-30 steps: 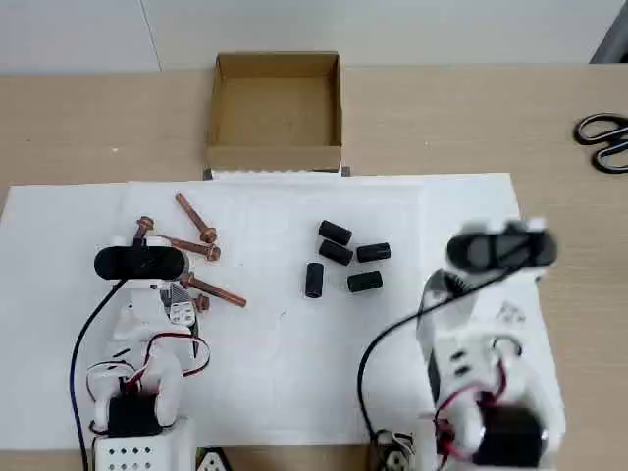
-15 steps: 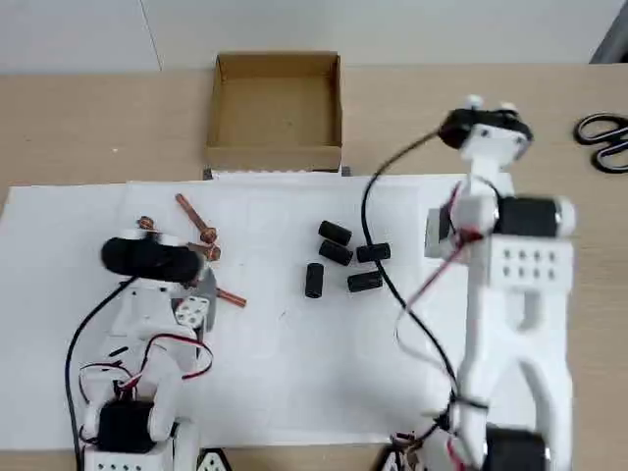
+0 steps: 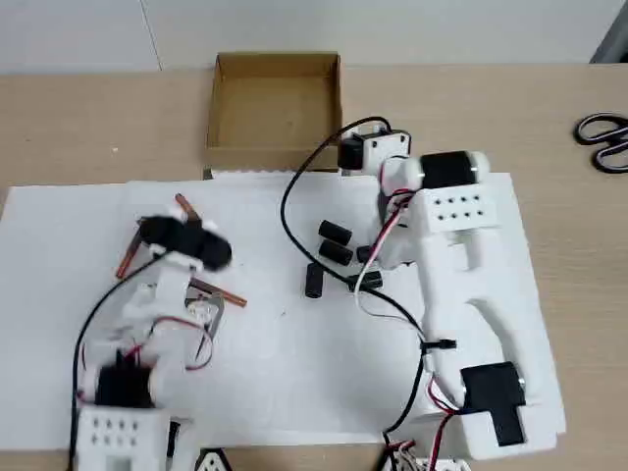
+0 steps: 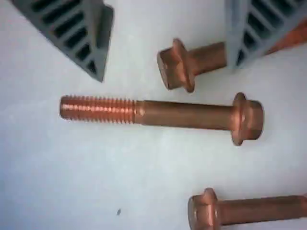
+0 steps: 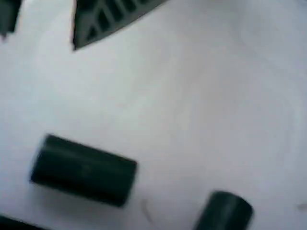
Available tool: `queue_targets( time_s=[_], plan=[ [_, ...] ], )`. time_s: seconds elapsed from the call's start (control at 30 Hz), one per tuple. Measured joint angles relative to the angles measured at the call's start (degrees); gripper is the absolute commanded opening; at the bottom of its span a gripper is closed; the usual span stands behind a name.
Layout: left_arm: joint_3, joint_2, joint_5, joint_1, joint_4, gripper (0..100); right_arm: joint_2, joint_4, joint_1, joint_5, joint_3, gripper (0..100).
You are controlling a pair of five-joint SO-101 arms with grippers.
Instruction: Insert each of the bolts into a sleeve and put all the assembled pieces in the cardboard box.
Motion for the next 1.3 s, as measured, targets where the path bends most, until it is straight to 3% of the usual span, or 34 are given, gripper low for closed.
queue_targets(
  time_s=[0.2,0.43,0.57,0.77,1.07,1.3],
  plan=[
    [-16.1,26.7,4.3,0.4,0.0,16,0.4,0.0,-5.4,-11.8,-0.2,9.4],
    [-26.1,45.6,12.1,-0.3,0.0,16,1.1,0.0,-9.9,-13.6,-0.2,9.4],
    [-26.3,47.1,14.8,-3.5,-1.5,16,3.6,-0.2,-10.9,-14.5,-0.2,9.4],
    [-26.3,47.4,15.5,-10.7,-3.6,16,9.6,-0.2,-13.4,-23.6,-0.2,9.5],
    [-24.4,47.5,15.2,-13.0,-4.0,16,17.4,-1.8,-17.1,-24.9,-7.6,9.5],
    [-24.4,47.6,14.7,-18.7,-5.6,16,25.0,-1.7,-17.5,-24.9,-15.6,20.6]
  ],
)
